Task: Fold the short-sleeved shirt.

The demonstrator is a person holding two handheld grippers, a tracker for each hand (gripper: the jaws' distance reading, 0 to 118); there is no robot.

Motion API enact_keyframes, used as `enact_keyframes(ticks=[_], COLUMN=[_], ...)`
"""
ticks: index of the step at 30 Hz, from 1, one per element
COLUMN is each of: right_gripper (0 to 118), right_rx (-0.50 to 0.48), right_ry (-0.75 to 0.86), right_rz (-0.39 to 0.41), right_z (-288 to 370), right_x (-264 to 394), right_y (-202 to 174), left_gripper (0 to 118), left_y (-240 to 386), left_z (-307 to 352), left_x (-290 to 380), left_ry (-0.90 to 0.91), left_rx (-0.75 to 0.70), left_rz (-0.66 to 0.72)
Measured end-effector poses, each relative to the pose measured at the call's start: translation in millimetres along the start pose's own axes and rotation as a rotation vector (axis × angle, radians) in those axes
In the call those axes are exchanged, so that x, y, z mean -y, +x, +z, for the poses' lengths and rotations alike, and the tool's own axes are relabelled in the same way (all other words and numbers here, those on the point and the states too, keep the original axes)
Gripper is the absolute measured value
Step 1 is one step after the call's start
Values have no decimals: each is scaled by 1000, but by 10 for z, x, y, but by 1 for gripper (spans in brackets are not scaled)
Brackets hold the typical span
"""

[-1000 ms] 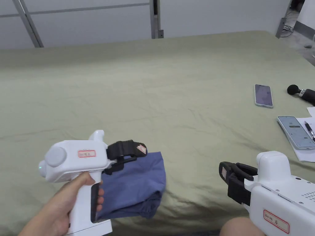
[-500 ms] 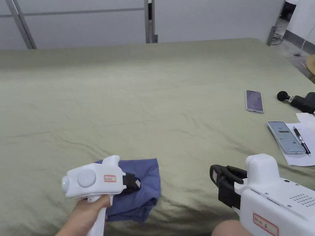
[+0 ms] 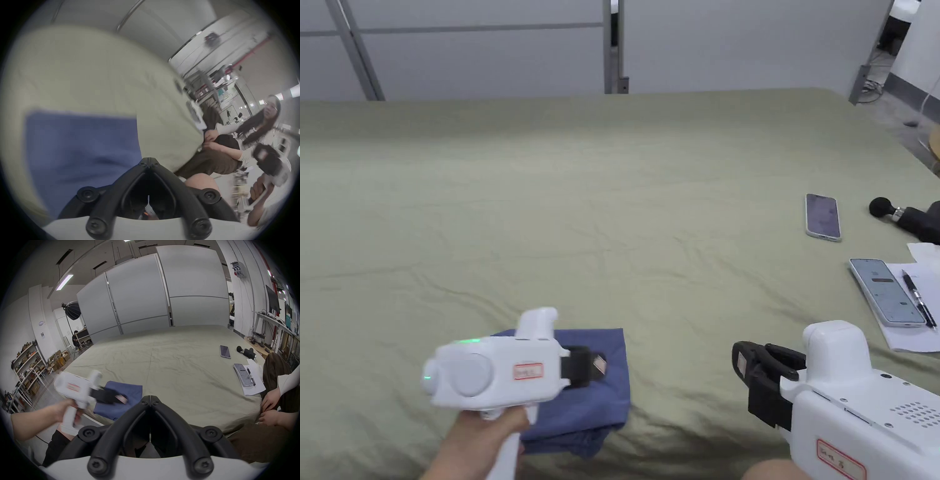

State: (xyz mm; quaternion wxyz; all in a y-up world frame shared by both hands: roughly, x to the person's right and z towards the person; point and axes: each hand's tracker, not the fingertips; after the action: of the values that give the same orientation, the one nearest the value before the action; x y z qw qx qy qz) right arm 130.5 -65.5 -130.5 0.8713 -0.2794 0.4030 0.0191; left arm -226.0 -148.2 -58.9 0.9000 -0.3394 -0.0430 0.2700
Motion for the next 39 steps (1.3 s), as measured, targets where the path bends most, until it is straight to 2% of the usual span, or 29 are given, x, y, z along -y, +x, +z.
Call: enact_keyframes(ticks=[3, 4, 5, 7, 9, 11, 13, 14, 17, 18, 19, 21, 26, 31, 32, 35, 36, 37, 38, 39], right_gripper=[2, 2, 2, 2, 2, 2, 2, 2, 2, 2, 2, 2, 2, 2, 2, 2, 2, 2, 2, 2], right_rx=[17, 21, 20, 9, -1, -54, -287, -442, -561, -618, -636, -583, -498, -485, -485, -478, -476, -474, -469, -471], right_ry=[16, 19, 18, 9, 0, 8, -81, -177, -279, -356, -393, -452, -525, -529, -531, -536, -537, -536, -540, -541], right_rz=[22, 27, 31, 41, 122, 103, -46, -115, -240, -321, -355, -359, -450, -447, -438, -414, -410, -411, -418, -421], right_z=[-11, -21, -44, -143, -306, -467, -749, -985, -1664, -1910, -2081, -2328, -2556, -2589, -2592, -2568, -2560, -2560, -2553, -2531], right_x=[-10, -1, 4, -15, -114, -220, -323, -323, -98, 7, 105, 314, 619, 670, 659, 621, 616, 620, 613, 608], right_y=[-22, -34, -45, -78, -168, -233, -240, -230, -253, -219, -204, -175, -79, -64, -75, -106, -109, -104, -111, -118], left_gripper=[0, 0, 0, 0, 0, 0, 0, 0, 0, 0, 0, 0, 0, 0, 0, 0, 3, 23, 73, 110], left_y=[0, -123, -173, -273, -251, -271, -300, -323, -377, -400, -421, -404, -565, -720, -945, -1194, -1257, -1332, -1405, -1476], left_z=[1037, 1201, 1426, 1698, 1804, 1907, 1878, 1891, 1871, 1882, 1894, 1887, 1878, 1630, 1523, 1161, 1014, 885, 741, 587], left_x=[-111, -189, -166, -127, -134, -55, -18, 32, 129, 163, 192, 221, 244, 104, 105, 14, 2, -11, -26, -25], left_ry=[275, 349, 405, 384, 395, 382, 373, 373, 335, 324, 315, 316, 262, 171, 143, -6, -52, -90, -138, -194], left_rx=[-205, -284, -323, -277, -355, -378, -348, -349, -336, -326, -312, -300, -257, -114, -80, 33, 81, 106, 98, 78], left_rz=[-132, -167, -156, -132, -186, -216, -195, -182, -166, -158, -149, -116, -81, 81, 111, 233, 271, 300, 321, 318])
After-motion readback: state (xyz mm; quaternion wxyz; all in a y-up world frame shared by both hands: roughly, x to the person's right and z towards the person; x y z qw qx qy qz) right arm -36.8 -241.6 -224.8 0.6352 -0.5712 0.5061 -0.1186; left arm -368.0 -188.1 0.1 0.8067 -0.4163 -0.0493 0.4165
